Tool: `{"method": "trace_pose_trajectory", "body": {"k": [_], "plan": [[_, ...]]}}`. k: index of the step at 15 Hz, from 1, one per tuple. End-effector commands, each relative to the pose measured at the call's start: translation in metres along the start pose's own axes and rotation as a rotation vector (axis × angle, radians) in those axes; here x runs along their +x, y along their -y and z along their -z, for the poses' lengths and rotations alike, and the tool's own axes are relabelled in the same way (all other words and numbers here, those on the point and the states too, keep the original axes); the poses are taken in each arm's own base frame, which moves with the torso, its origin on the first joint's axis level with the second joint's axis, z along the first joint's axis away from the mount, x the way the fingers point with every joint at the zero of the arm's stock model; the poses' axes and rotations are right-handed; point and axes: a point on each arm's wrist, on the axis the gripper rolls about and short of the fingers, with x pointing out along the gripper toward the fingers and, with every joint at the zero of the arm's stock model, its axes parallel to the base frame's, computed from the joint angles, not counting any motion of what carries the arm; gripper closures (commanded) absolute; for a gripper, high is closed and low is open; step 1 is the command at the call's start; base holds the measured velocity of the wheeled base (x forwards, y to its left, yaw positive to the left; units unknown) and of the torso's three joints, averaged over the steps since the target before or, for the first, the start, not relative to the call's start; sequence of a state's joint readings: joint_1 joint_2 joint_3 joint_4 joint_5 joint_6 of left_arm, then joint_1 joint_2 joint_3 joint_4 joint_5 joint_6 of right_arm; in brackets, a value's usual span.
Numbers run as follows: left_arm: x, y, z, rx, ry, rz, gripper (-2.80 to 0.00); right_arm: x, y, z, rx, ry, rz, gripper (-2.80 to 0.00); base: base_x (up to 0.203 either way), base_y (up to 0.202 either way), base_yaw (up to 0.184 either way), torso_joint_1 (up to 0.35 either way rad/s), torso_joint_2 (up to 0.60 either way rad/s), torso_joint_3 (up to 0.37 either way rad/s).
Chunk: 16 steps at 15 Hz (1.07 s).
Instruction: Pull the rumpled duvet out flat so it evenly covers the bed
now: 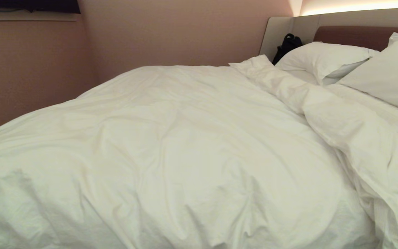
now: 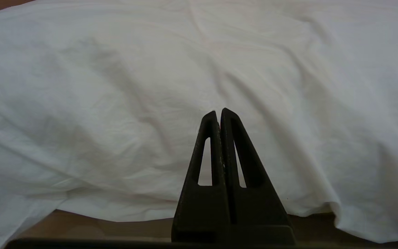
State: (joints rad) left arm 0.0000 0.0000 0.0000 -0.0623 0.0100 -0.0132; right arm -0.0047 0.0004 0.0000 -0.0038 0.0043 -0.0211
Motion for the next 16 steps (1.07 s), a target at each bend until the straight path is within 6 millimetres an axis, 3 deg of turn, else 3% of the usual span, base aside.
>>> {"method": "trace_pose_trajectory", "body": {"k": [1,16], "plan": [[0.0000,0.0000,-0.0001,-0.001,0.001,-0.001,0.00,0.0000,0.0000,-0.0001,0.000,0.001,0.000,0.00,0.000,0.201,0.003,-0.002,0.00,-0.007],[0.0000,0.0000,-0.0001,-0.001,0.001,-0.002,0.00,0.0000,0.0000,-0.0001,0.000,0.001,0.000,0.00,0.000,0.194,0.000,0.002,0.00,0.002]]}}
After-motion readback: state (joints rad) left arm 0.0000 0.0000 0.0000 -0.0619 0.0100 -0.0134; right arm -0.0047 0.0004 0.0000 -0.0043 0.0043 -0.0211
